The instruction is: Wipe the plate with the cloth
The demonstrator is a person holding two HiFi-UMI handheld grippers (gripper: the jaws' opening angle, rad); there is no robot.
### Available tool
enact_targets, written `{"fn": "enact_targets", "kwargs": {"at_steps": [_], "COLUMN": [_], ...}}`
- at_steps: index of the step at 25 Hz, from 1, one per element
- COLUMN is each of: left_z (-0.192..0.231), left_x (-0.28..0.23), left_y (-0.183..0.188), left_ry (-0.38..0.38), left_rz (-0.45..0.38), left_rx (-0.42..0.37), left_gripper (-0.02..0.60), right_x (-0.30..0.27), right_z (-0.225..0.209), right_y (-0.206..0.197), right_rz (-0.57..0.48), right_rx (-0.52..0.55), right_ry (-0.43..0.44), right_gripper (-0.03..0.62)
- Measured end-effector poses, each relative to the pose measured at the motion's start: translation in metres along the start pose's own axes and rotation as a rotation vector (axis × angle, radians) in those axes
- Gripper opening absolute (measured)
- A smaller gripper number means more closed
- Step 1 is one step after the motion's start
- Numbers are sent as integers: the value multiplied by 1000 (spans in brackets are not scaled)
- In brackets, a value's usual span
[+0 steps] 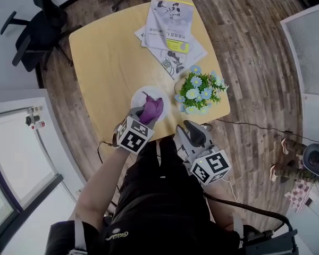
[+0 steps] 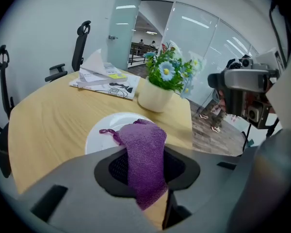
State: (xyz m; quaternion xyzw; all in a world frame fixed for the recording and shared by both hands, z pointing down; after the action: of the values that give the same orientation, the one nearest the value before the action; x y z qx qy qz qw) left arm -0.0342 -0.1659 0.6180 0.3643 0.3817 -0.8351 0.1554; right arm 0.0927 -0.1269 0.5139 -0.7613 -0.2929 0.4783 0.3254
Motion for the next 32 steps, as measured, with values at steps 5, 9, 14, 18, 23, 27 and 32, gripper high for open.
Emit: {"fn": "enact_targets", "kwargs": {"at_steps": [5, 9, 14, 18, 23, 27, 32], "left_z": [-25, -24, -2, 24, 45, 39, 10], "left_x": [-3, -4, -2, -1, -3, -6, -12], "left_y": [-15, -14, 8, 37, 67, 62, 35], "left_ry": [-64, -60, -24, 24, 60, 50, 1], "left_rz": [20, 8, -17, -40, -55, -37, -3], "left_rx": [12, 22, 9, -15, -41, -53, -52], "left_gripper": [126, 126, 126, 126, 126, 126, 126], "right_x": [-3, -3, -1, 1, 6, 8, 8], "right_z": [2, 7, 5, 1, -6, -9, -9], "right_y": [-1, -2, -4, -7, -11, -12, -13], "right_rz": [10, 13, 17, 16, 19, 15, 15], "right_rx": [-2, 0, 2, -5, -13, -17, -20], "right_ry": [8, 19, 15, 5, -9, -16, -14], "right_gripper": [110, 110, 110, 110, 110, 110, 110]}}
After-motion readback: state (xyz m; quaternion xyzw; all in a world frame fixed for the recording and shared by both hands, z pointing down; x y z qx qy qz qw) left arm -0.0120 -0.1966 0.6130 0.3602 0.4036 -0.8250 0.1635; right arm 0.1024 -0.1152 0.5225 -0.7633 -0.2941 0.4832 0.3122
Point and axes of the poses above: the fingertips, and each gripper's own axes: x backward along the fingers, z to its left, y out of its top, the point moved 4 cm from there along x, backward along the fingers, and after that the axes turned 14 degrees about -y, right-handed, at the moved point
